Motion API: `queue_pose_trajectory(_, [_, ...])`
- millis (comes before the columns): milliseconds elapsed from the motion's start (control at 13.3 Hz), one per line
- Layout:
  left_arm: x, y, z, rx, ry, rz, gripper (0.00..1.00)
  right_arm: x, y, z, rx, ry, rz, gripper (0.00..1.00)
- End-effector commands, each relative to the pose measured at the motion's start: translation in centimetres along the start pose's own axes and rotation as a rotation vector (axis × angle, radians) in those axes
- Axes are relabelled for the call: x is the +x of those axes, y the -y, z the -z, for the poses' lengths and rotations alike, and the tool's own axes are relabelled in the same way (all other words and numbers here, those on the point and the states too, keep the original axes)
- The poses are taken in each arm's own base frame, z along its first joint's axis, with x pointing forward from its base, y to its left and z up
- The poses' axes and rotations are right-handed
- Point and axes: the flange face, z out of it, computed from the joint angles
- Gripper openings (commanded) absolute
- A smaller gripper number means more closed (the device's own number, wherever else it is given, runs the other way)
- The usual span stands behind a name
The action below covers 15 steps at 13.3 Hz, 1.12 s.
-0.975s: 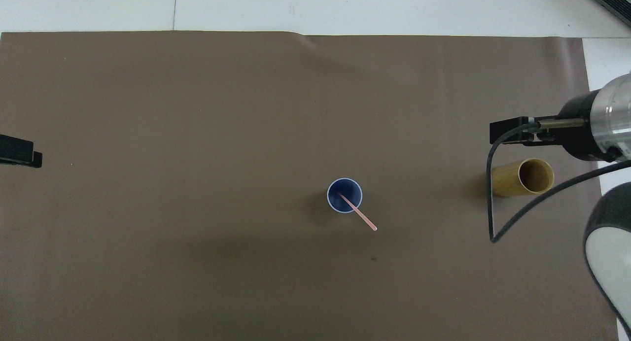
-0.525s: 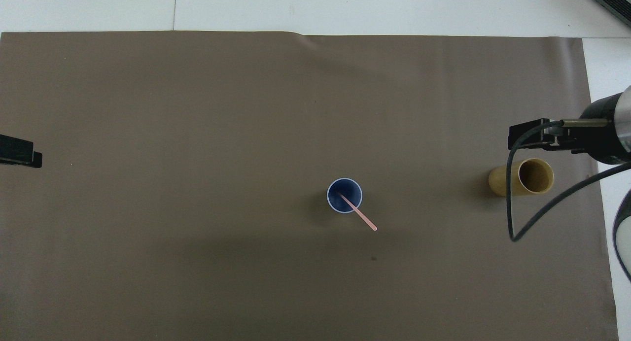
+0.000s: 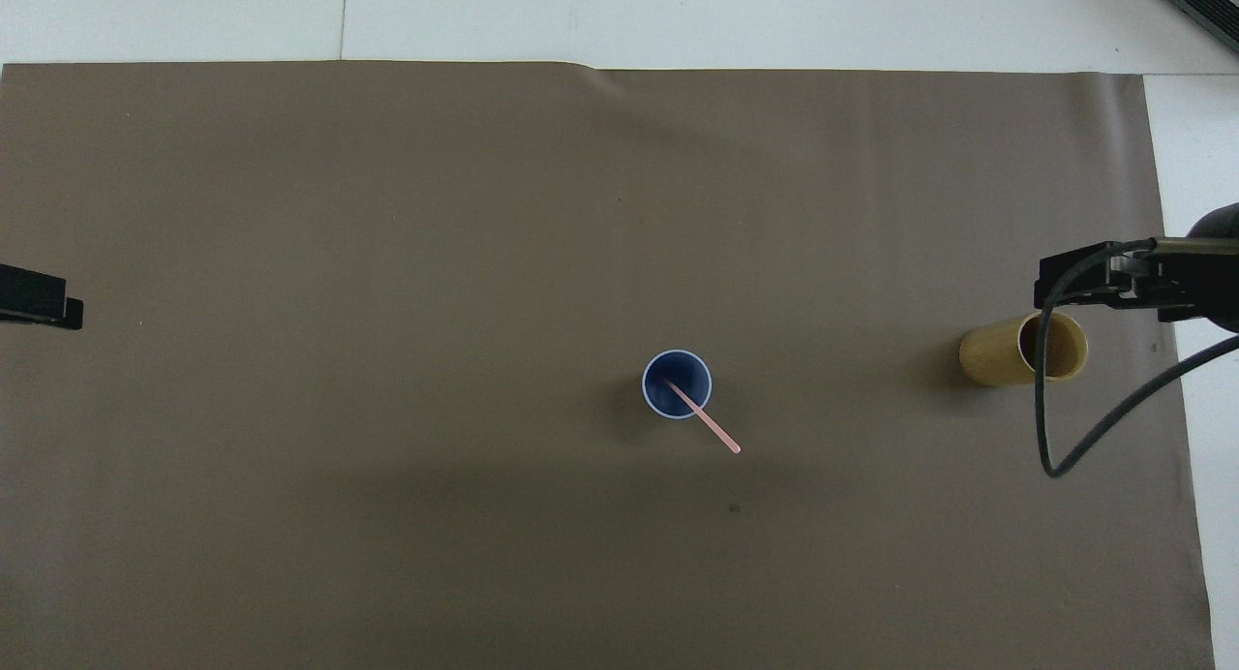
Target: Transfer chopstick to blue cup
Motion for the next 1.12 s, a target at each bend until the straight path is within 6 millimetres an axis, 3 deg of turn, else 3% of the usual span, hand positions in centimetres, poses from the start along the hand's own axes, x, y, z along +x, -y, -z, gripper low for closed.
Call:
queue_pose_trajectory(0, [-0.5,0.3,0.4,-0.012,0.008,0.004,1.00,-0.7,-0.7,-0.1,-0.002,0.012,-0.027,1.00])
queue_pose_trajectory(1050, [-0.5,0.3,0.4,-0.012,0.008,0.004,1.00,-1.6,-0.8,-1.2,-0.013,0.052,-0.032,1.00])
